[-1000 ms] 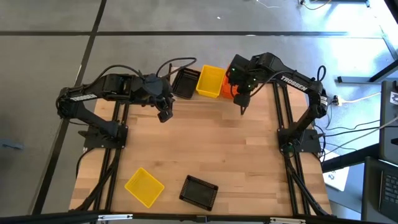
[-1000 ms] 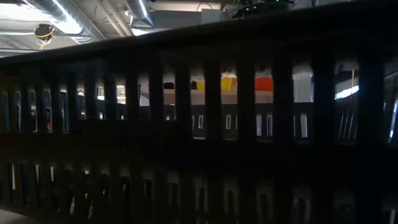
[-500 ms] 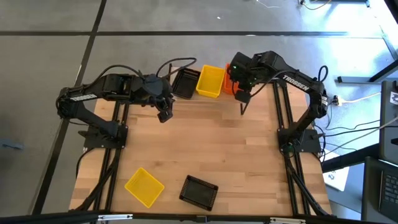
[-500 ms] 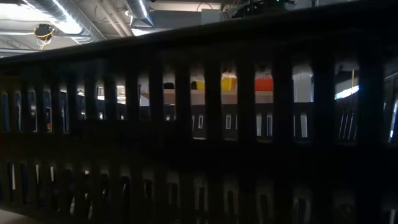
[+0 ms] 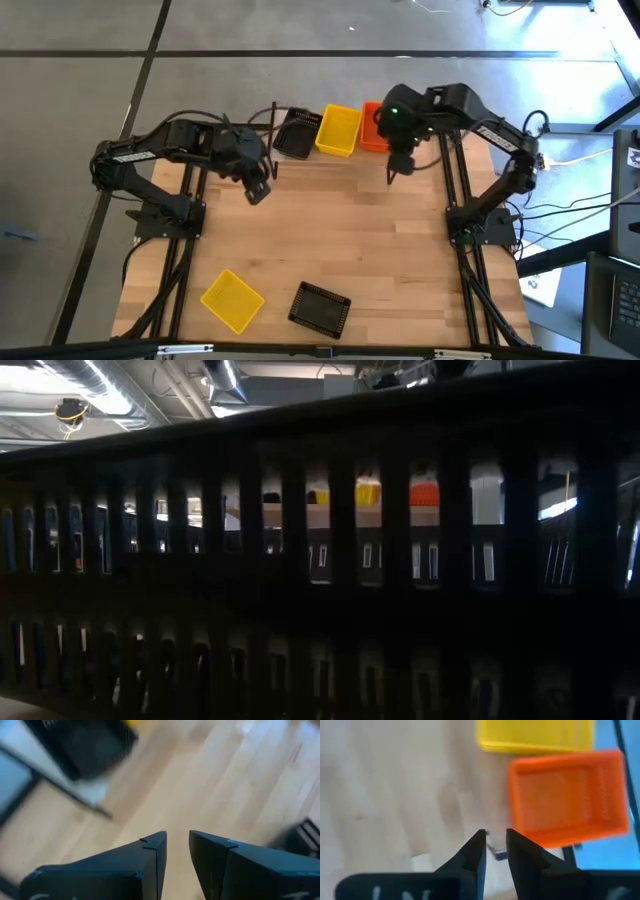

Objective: Stack baskets on shelf by color
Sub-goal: Stack the yellow basket on the yellow baskets on the shelf

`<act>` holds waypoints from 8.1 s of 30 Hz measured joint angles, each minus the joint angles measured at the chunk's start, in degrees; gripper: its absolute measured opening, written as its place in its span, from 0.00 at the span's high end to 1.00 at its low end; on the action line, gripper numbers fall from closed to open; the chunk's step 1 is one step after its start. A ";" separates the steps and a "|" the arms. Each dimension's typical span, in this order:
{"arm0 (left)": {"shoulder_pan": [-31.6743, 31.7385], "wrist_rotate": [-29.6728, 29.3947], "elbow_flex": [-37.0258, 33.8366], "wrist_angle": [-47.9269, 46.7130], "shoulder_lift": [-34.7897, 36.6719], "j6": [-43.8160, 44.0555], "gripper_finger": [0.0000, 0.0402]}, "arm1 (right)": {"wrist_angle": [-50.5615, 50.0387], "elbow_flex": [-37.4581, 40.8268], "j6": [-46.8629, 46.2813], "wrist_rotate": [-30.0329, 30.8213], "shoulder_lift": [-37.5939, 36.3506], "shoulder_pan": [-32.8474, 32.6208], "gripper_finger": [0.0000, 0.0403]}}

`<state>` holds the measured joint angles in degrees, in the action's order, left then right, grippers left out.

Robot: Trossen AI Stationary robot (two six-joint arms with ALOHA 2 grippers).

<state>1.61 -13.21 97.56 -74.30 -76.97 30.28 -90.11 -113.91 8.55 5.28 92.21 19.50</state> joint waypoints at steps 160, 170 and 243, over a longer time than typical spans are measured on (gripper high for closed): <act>25.44 11.71 0.24 36.86 -18.21 11.22 1.00 | 7.64 0.02 3.70 10.09 -8.27 -2.96 0.82; 25.48 7.65 0.26 37.57 -20.20 11.11 1.00 | 7.65 0.02 3.74 10.09 -8.27 -2.96 0.82; 19.98 4.92 0.28 50.50 -9.72 -17.31 0.86 | 42.44 12.92 20.04 -8.47 -6.25 2.62 0.82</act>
<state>21.60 -8.29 97.84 -23.79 -86.69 12.97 -47.67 -100.99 28.59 -3.19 85.95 22.12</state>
